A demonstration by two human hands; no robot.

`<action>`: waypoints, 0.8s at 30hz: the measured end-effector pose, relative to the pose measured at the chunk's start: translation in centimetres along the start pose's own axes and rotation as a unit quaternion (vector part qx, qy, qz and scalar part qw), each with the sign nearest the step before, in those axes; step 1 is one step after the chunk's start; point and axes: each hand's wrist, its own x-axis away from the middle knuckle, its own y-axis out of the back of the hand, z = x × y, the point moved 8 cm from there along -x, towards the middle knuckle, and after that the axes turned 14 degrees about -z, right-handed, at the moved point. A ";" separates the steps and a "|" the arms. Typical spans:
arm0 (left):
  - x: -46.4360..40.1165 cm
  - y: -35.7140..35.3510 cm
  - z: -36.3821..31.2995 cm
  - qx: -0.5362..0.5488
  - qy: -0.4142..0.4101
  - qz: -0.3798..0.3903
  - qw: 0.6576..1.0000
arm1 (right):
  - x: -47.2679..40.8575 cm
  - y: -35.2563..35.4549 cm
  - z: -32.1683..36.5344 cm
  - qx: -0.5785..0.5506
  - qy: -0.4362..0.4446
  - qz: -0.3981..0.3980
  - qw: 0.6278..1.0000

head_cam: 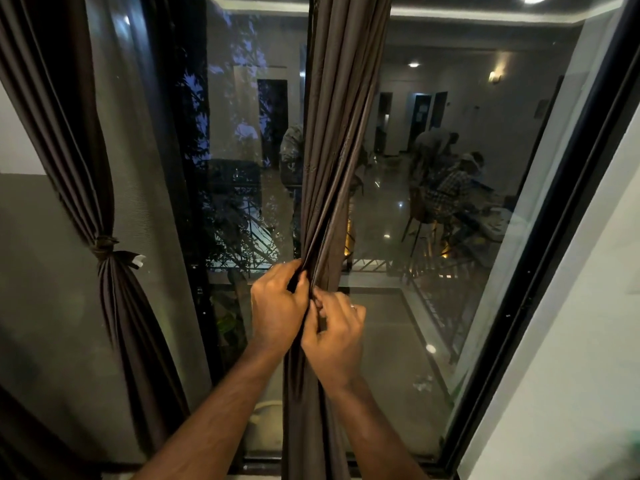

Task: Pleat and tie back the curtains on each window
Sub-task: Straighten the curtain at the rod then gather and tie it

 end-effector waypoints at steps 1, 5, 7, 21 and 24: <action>0.0 0.0 0.0 0.008 0.004 -0.001 1.000 | 0.0 -0.3 0.3 0.000 0.009 0.009 1.000; 0.3 0.6 0.6 0.053 0.067 -0.015 0.996 | -0.3 -1.1 0.5 -0.017 0.005 0.028 0.999; 0.6 1.0 0.9 0.073 0.104 -0.017 0.992 | -0.3 -1.2 0.5 -0.032 -0.001 0.031 0.999; -0.6 1.9 0.7 0.075 0.038 0.010 0.996 | -2.5 -0.8 -5.5 -0.116 -0.193 0.003 0.974; -0.4 1.7 0.9 0.086 0.046 0.025 0.995 | -3.6 -2.3 -8.1 -0.128 -0.315 0.033 0.940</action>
